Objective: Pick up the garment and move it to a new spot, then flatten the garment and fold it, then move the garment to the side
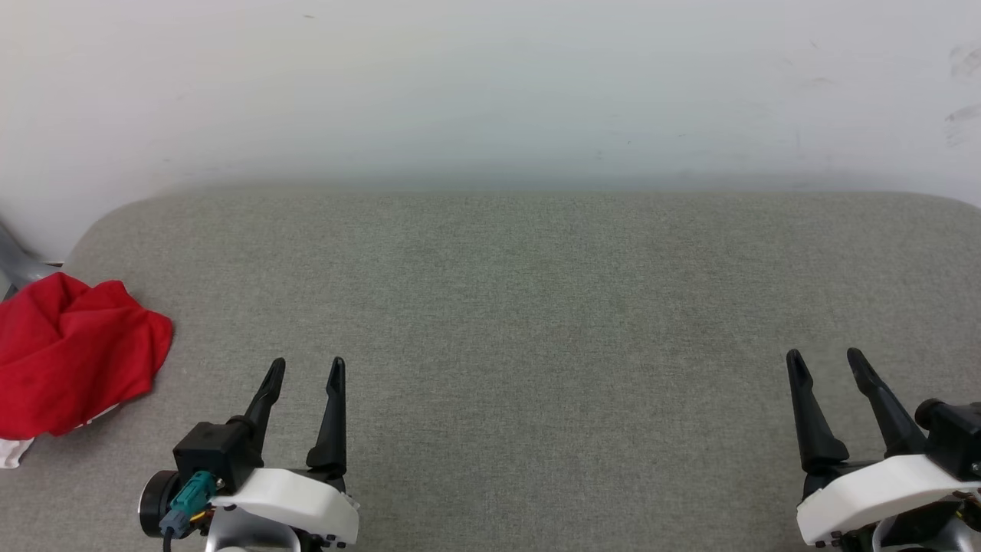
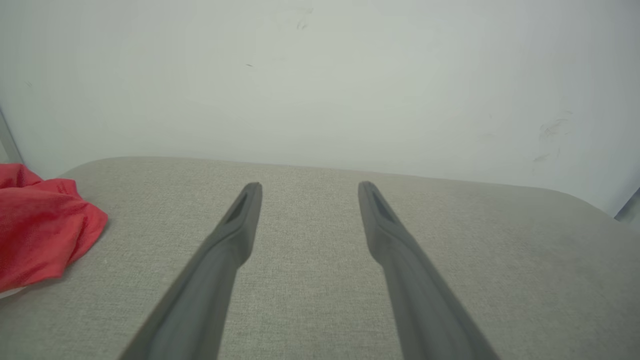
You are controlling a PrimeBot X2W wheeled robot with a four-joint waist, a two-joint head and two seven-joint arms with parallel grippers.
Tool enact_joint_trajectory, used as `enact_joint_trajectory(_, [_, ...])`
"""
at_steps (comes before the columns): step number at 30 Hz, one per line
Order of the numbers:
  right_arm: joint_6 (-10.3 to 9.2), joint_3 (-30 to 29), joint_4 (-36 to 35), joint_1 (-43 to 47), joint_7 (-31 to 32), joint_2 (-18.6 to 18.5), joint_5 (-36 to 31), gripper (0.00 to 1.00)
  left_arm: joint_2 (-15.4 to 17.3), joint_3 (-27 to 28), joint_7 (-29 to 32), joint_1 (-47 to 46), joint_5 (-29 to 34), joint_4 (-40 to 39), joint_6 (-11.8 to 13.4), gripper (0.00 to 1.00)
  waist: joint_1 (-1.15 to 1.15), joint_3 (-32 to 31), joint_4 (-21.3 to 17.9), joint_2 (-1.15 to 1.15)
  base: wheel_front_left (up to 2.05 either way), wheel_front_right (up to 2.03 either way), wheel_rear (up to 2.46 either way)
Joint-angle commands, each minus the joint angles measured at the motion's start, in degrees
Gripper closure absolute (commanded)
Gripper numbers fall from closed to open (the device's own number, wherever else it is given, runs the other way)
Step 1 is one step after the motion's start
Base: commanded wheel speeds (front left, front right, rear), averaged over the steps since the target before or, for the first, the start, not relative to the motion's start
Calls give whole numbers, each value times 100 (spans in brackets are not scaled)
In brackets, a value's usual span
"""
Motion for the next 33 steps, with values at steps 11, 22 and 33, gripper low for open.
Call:
enact_joint_trajectory(11, [-1, -159, -190, 135, -24, 13, -374, 0, -15, -47, -185, -45, 500, 16, -16, 0, 0, -10, 45, 0, 0, 0, 0])
enact_joint_trajectory(22, [-2, -317, -199, 248, -153, 13, -602, 0, -118, -35, -327, -119, 869, 178, -160, 0, 0, 6, 278, 0, 0, 0, 0])
enact_joint_trajectory(33, [-3, -16, -453, 296, -233, 12, -926, 0, -240, 139, -440, -230, 1105, 315, -248, 0, 0, 29, 1111, 0, 0, 0, 0])
